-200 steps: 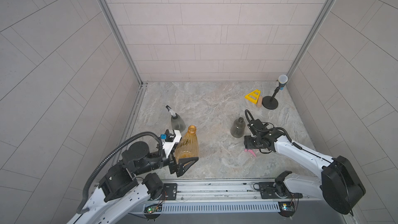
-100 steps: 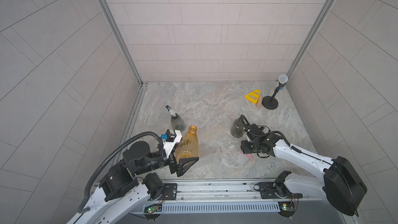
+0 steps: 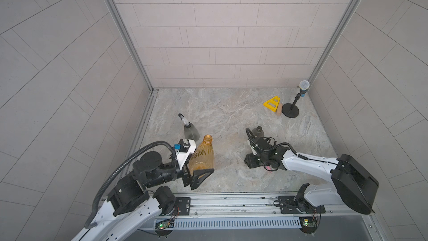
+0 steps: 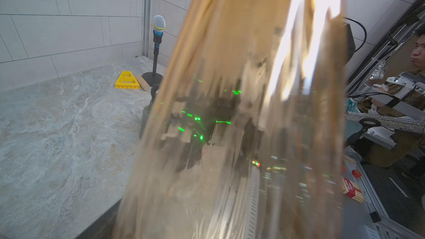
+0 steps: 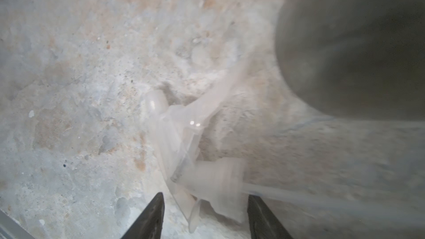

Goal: Attach spray nozzles to spray bottles
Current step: Pick up the spray nozzle from the center of the board.

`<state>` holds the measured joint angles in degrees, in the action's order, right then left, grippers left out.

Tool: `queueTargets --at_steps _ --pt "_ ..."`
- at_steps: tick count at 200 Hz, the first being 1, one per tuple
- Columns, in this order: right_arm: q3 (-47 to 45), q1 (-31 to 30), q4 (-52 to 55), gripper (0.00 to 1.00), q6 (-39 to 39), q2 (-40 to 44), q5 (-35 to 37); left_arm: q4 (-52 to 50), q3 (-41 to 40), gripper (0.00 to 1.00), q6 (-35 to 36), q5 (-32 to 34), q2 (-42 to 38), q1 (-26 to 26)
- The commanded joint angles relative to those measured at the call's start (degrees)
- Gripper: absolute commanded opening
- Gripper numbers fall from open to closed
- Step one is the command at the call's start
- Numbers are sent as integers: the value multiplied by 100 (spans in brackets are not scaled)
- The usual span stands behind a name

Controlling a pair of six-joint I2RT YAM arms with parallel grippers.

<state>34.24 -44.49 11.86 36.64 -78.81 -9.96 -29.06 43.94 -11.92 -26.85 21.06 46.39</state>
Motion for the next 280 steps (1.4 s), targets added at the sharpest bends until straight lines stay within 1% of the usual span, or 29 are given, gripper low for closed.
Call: queueTargets --at_steps 1,20,32,45,57,70,91,107,122,152,201,218,251,280 --pt "290 -278 -745 57 531 -158 -445 103 -30 0 100 29 -29 -7" --pt "412 -488 -1044 57 913 -158 -775 93 -34 0 110 44 -49 -7" --pt "696 -606 -678 57 802 -104 -830 85 -28 0 106 49 -52 -7" --pt "1120 -657 189 57 357 -40 -711 76 -18 0 113 62 -55 -7" --pt "1536 -657 1152 53 -172 -21 -422 52 -3 0 125 91 -63 -7" --pt "1889 -649 1953 50 -761 -105 -113 19 14 0 148 172 -78 -7" --pt "2339 -635 2841 47 -1429 -463 311 -65 87 0 181 312 -106 -7" --pt "2660 -614 3220 47 -1828 -878 399 -210 220 0 217 464 -104 -7" --pt "2867 -614 3238 47 -2004 -1230 429 -359 357 0 236 602 -146 -7" --pt "3192 -614 3074 48 -2112 -1826 366 -658 591 0 303 902 -326 -7" --pt "3549 -674 2884 53 -2133 -2463 337 -819 668 0 322 960 -364 -7" --pt "3614 -708 2960 52 -2170 -2670 387 -803 645 0 335 962 -366 -5" --pt "3556 -723 2943 48 -2184 -2891 442 -807 646 0 361 947 -315 -3" --pt "3647 -754 2897 47 -2188 -3077 442 -761 616 0 371 955 -288 -7"
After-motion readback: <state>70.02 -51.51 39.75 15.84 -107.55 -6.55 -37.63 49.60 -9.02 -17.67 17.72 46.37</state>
